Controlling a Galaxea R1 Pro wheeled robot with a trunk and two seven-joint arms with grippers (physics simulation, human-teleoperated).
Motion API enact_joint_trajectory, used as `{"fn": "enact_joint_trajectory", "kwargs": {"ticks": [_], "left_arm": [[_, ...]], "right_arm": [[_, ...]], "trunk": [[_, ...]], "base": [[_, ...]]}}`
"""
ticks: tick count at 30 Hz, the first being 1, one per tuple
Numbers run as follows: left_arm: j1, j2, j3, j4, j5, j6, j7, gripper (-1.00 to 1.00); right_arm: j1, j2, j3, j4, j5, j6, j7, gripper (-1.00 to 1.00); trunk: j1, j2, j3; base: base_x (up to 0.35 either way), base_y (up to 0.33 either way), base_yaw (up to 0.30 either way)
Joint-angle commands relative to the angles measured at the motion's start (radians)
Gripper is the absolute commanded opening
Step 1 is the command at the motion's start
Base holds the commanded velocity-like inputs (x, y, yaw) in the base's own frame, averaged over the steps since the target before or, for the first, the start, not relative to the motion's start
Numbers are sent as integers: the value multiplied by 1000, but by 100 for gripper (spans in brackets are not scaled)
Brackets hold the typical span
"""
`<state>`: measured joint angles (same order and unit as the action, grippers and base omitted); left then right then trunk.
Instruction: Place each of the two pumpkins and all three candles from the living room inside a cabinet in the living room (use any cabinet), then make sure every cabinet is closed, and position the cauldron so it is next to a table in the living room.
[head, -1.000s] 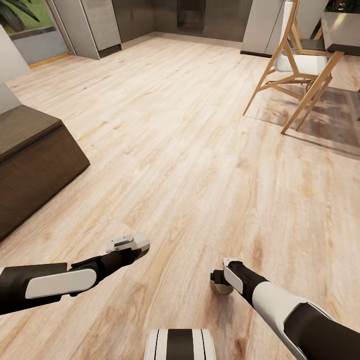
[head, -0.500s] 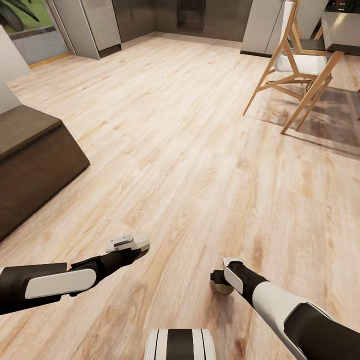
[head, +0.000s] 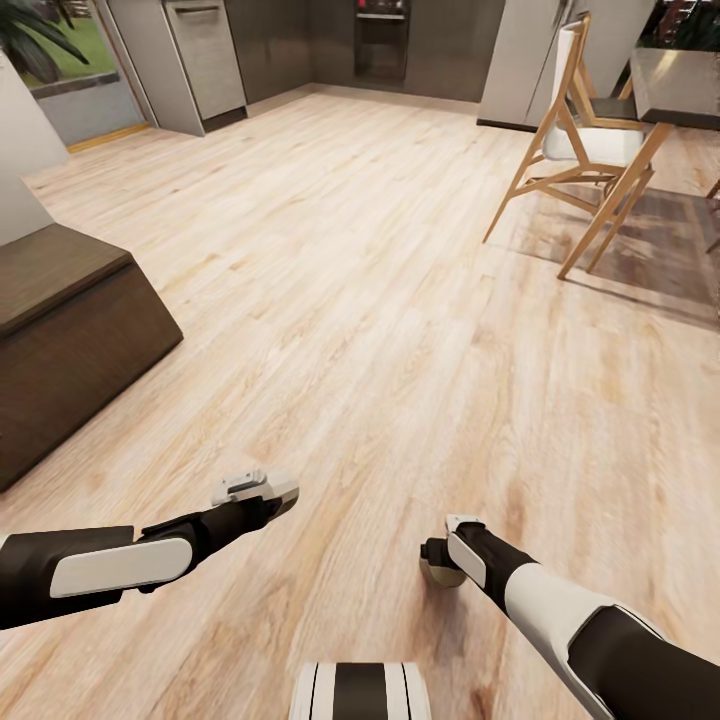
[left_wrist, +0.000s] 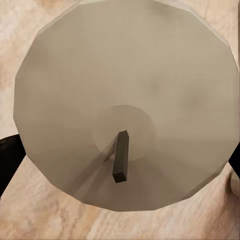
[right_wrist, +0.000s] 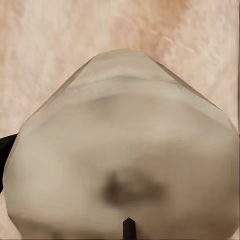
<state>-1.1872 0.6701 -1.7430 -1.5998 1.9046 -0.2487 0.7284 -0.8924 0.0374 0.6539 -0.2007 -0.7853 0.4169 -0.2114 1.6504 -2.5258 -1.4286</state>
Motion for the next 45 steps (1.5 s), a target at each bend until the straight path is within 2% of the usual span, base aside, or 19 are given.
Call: {"fn": "enact_joint_trajectory", "kwargs": {"ticks": [1, 7, 10, 13, 16, 17, 19, 20, 21, 24, 25, 32, 33, 35, 36, 38, 39, 43, 45], "left_arm": [[-2, 0, -3, -1, 7, -6, 2, -100], [-1, 0, -3, 0, 7, -6, 2, -100], [-2, 0, -3, 0, 6, -8, 4, -100], [-1, 0, -4, 0, 6, -26, 5, -100], [-1, -1, -4, 0, 5, -58, 5, -100], [-2, 0, -4, 0, 5, -66, 5, -100], [-2, 1, -4, 0, 6, -68, 5, -100], [-2, 3, -4, 2, 5, -68, 5, -100], [-2, 4, -4, 3, 6, -69, 4, -100], [-2, 5, -4, 4, 6, -69, 4, -100], [-2, 5, -4, 5, 6, -69, 5, -100], [-1, -4, -11, 30, 21, -66, 2, -100], [-2, -2, -10, 50, 96, -14, -2, -100], [-1, 5, -8, 79, 104, 85, -3, -100], [-2, 10, -10, 121, 139, 145, -3, -100], [-2, 11, -16, 130, 166, 156, -3, -100], [-1, 19, -58, 134, 182, 158, -3, -100], [-1, 29, -111, 129, 189, 150, 0, -100], [-1, 31, -153, 116, 191, 115, 0, -100]], "right_arm": [[0, -1, 8, -3, -14, 2, -9, -100], [0, -1, 7, -10, -14, -6, -11, -100], [0, 0, 7, -17, -14, -61, -19, -100], [0, -1, 7, -63, -15, -77, -37, -100], [11, -8, 6, -212, -16, -81, -152, -100], [83, -54, 6, -440, -22, -73, -319, -100], [177, -117, 6, -676, -31, -33, -404, -100], [281, -186, 4, -929, -60, 5, -453, -100], [323, -216, 3, -1034, -80, 15, -470, -100], [387, -272, 3, -1209, -139, 30, -535, -100], [398, -282, 4, -1241, -155, 32, -564, -100], [409, -291, 2, -1316, -172, 29, -598, -100], [410, -295, 0, -1349, -172, 28, -610, -100], [411, -295, 0, -1352, -172, 28, -617, -100], [411, -295, 1, -1354, -172, 28, -630, -100], [411, -295, 1, -1355, -172, 28, -636, -100], [411, -295, 1, -1358, -171, 28, -643, -100], [411, -296, 1, -1366, -171, 28, -648, -100], [411, -296, 1, -1368, -170, 28, -649, -100]], "trunk": [[-1, 0, 3], [-3, 1, 26], [-5, 2, 38], [-6, 3, 50], [-7, 3, 61], [-8, 4, 65], [-9, 4, 73], [-9, 4, 77], [-10, 5, 81], [-11, 5, 92], [-11, 6, 96], [-14, 7, 123], [-15, 7, 127], [-16, 8, 136], [-16, 8, 140], [-17, 9, 150], [-18, 9, 154], [-19, 10, 173], [-20, 10, 183]], "base": [[0, 0, 0], [0, 0, 0], [0, 0, 0], [0, 0, 0], [0, 0, 0], [0, 0, 0], [0, 0, 0], [0, 0, 0], [0, 0, 0], [0, 0, 0], [0, 0, 0], [-23, 0, 0], [-324, 89, 53], [-330, 95, 117], [-334, 101, 207], [-334, 101, 214], [-335, 95, 222], [-335, 77, 224], [-335, 28, 229]]}}
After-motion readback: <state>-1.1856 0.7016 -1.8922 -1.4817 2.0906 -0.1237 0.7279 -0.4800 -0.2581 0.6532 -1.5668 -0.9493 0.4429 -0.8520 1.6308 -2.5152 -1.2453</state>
